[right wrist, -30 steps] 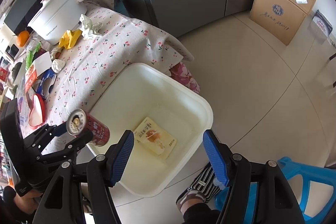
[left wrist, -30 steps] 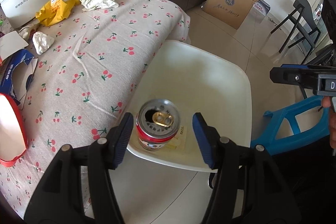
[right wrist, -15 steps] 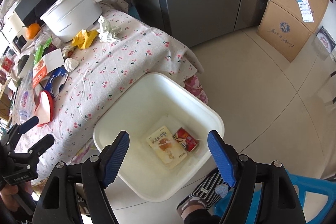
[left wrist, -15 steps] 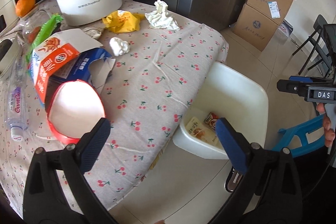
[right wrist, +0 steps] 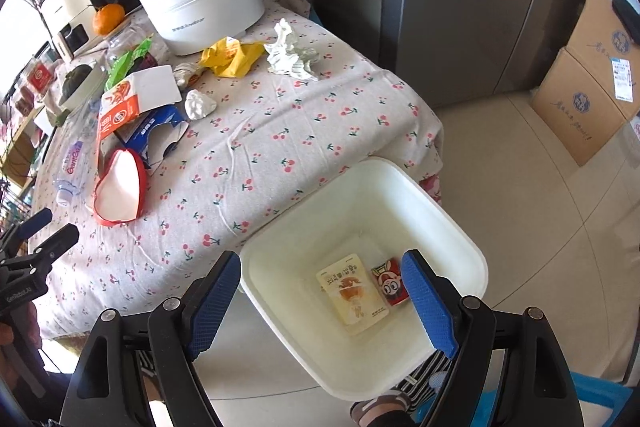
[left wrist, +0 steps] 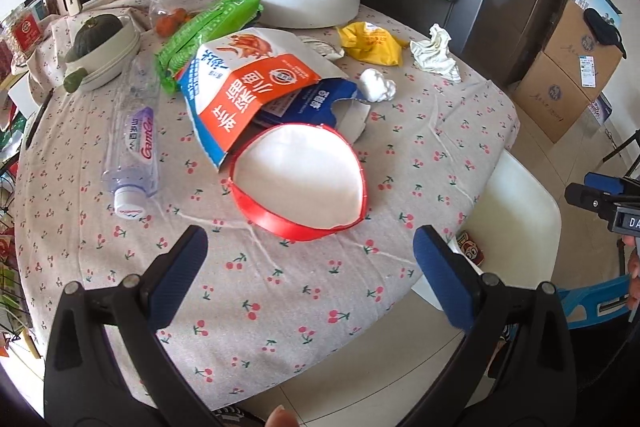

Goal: Collect trash
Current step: 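Reach the left tool to the red-rimmed paper bowl and grip its rim, then grasp the orange-and-white snack bag with the right tool while the left holds the bowl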

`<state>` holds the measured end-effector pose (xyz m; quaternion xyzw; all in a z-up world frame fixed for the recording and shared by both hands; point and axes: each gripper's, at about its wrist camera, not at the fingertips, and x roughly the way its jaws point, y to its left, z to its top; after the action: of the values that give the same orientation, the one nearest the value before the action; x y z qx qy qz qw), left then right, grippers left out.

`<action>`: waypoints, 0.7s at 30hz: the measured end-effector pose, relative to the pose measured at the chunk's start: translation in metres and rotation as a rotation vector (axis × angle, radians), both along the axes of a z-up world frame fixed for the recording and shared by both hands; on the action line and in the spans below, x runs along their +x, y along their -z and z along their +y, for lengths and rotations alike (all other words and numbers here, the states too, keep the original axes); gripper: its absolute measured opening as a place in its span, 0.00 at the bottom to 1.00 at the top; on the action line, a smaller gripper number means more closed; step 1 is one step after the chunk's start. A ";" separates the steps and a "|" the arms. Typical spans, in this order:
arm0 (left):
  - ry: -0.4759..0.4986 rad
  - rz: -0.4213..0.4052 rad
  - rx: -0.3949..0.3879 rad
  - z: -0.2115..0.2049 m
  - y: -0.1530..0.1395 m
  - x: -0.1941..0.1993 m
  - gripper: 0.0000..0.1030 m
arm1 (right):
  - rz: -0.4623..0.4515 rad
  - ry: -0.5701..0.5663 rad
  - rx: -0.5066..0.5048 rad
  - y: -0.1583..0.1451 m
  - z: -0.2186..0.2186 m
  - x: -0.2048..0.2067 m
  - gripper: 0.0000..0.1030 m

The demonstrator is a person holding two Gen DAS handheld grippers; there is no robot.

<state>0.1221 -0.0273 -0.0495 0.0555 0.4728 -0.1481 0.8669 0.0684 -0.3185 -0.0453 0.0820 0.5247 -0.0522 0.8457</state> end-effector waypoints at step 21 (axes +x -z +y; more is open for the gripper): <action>-0.230 0.336 -0.273 0.032 0.068 0.062 0.35 | 0.023 -0.141 -0.073 0.006 0.063 0.041 0.82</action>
<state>0.1837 0.0043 -0.1176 -0.1418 0.5889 -0.1182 0.7868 0.1092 -0.2552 -0.0509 0.0132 0.5364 -0.0127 0.8438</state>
